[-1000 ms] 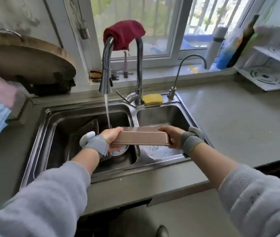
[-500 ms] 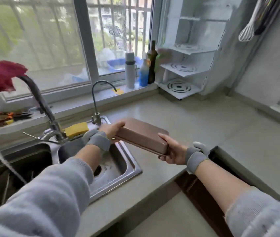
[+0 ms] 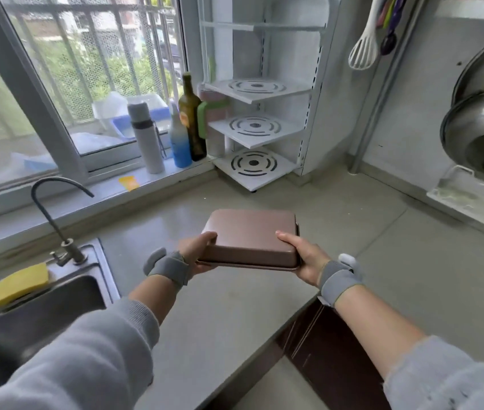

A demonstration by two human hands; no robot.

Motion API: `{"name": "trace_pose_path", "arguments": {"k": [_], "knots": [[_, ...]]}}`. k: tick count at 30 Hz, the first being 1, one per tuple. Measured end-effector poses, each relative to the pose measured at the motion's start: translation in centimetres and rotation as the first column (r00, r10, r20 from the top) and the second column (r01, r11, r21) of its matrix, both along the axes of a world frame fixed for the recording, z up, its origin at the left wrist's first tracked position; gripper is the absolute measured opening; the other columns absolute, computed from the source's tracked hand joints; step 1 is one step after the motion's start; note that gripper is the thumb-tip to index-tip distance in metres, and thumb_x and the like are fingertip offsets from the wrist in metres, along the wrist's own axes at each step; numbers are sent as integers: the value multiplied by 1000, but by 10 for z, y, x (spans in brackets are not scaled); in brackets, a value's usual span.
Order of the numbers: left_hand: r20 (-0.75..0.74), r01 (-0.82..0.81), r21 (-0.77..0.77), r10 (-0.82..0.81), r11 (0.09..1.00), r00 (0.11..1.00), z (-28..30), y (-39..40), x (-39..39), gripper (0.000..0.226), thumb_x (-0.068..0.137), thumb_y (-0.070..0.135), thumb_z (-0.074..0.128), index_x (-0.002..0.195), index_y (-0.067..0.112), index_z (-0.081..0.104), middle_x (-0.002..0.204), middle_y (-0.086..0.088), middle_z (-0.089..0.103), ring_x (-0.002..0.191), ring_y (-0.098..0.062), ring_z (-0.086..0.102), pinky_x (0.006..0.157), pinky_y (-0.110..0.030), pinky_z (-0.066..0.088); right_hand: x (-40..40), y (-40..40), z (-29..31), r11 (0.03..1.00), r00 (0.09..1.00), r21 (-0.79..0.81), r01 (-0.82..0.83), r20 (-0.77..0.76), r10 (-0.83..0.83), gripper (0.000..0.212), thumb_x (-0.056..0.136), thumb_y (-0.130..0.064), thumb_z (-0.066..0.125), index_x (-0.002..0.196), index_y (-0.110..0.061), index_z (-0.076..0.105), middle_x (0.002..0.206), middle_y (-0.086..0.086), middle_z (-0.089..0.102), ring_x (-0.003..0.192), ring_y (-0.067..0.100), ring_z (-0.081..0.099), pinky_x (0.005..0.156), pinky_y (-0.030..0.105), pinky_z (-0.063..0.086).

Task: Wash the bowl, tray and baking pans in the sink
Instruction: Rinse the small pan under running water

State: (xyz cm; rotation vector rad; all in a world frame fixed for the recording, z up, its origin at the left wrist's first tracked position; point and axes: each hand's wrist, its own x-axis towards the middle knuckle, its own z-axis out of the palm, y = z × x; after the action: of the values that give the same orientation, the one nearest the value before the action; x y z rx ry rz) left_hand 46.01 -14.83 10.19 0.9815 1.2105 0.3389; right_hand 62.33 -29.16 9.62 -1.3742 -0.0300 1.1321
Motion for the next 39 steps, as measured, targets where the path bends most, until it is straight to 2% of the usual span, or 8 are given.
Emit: {"name": "trace_pose_path", "arguments": {"k": [8,11,15,19,23,30,34,39], "knots": [[132,27,-65,-18,998,991,-14,62,141,25,86,18,66,104,6,53,99,-12,51,84,-23,56,55,-28,55,118,39,-12,954,953,19,299,36,-300,31,77,-13,76,105,-8,65,90,10,70,71,22,68,59,31,58],[277,-35,-180,85,983,957,-13,73,182,25,88,12,63,110,6,52,98,-15,56,86,-26,60,76,-33,54,155,60,-16,931,932,38,363,3,-363,17,78,-12,76,92,-11,67,73,5,73,56,17,69,48,28,55],[325,-30,-204,96,978,941,-18,84,217,39,87,10,63,123,3,51,113,-17,55,86,-30,63,86,-37,52,185,88,-22,921,923,64,383,20,-385,14,75,-13,78,84,-13,68,87,8,71,72,23,69,76,42,58],[240,-23,-149,59,989,969,-22,95,241,35,91,16,60,121,2,49,115,-19,54,83,-30,63,78,-37,56,210,117,-29,922,921,44,384,46,-386,34,65,-21,84,94,-11,69,98,10,73,89,29,70,86,49,55],[77,106,-46,-103,993,992,-26,98,262,18,97,19,51,110,7,51,90,-9,59,74,-22,62,76,-34,53,238,143,-40,934,932,22,357,65,-358,61,42,-34,86,96,-11,70,96,4,74,90,26,70,87,47,56],[-258,280,134,-239,951,936,-50,119,253,13,96,18,48,102,8,55,92,-10,61,77,-24,61,76,-33,52,247,184,-54,927,924,-26,374,90,-371,53,67,-29,83,111,-6,63,104,4,69,95,22,65,89,34,53],[-426,343,169,-245,924,871,-65,136,231,15,96,19,48,99,8,57,95,-10,63,81,-25,62,70,-28,52,239,210,-59,944,945,-84,319,103,-310,58,64,-48,80,105,-14,58,106,-4,63,99,20,61,99,39,47],[-503,312,149,-199,938,841,-75,151,196,21,97,20,48,106,5,59,98,-11,65,85,-24,63,78,-33,54,233,231,-58,961,999,-275,38,38,-29,56,87,-60,51,127,-19,48,123,3,53,109,28,55,90,43,51]]}}
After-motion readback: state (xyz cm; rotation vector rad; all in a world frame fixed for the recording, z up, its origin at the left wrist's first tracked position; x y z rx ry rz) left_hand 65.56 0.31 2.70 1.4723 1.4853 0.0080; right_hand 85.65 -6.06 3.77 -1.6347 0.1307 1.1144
